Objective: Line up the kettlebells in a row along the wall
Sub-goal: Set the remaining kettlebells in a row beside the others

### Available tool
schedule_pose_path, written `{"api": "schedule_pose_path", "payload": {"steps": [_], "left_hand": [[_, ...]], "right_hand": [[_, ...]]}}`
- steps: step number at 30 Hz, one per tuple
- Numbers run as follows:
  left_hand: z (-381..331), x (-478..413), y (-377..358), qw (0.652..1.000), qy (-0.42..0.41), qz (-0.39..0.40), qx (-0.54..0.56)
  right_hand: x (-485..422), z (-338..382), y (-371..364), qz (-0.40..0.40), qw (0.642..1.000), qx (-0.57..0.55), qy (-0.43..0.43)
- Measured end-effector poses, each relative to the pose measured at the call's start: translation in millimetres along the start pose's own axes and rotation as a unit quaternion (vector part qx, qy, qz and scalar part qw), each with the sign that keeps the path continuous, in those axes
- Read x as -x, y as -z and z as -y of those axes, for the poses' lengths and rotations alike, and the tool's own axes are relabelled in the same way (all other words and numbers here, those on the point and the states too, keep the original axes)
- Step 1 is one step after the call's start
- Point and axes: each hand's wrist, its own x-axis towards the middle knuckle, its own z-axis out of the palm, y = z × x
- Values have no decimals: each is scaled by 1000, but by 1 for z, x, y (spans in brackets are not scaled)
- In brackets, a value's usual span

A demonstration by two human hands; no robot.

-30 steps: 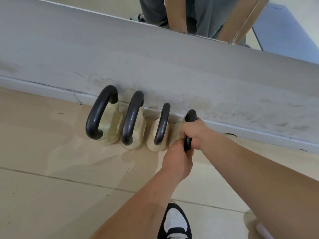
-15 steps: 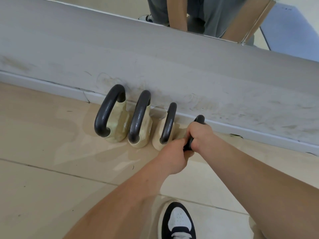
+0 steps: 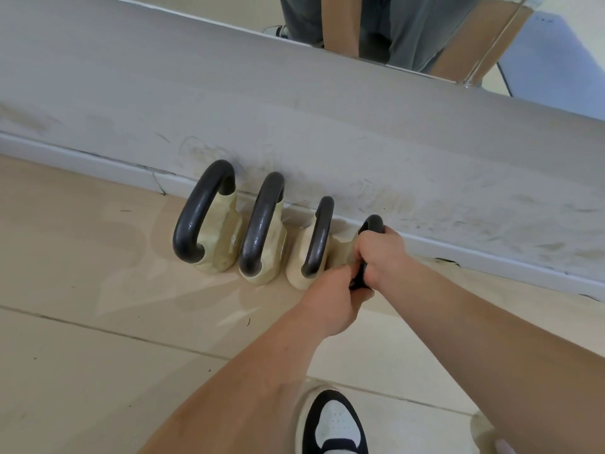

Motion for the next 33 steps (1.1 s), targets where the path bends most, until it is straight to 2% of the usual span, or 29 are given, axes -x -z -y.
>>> {"api": "schedule_pose_path", "payload": {"steps": [7, 11, 13, 17, 20, 23, 24, 28, 33], "left_hand": [[-1, -6, 10, 997, -47, 20, -65], [-5, -8, 9, 999, -15, 1, -39], [-12, -2, 0, 1000, 13, -22, -2], [-16, 3, -5, 990, 94, -104, -17], [-13, 8, 10, 965, 185, -183, -39], [-11, 10, 23, 945, 213, -248, -22], [-11, 8, 26, 947, 203, -247, -24], [-15, -1, 28, 971, 165, -157, -76], [-20, 1, 30, 963, 167, -125, -170]], "right_hand": [[-2, -3, 8, -74, 989, -121, -50], [-4, 7, 4, -29, 997, -58, -44], [-8, 9, 5, -3, 1000, 17, 3], [-13, 17, 11, 38, 987, 141, 59], [-11, 19, 10, 22, 990, 130, 44], [-10, 13, 9, 6, 997, 75, 13], [-9, 11, 9, 3, 998, 63, 6], [-9, 9, 14, 0, 998, 57, 9], [-10, 8, 16, 2, 998, 54, 21]]}}
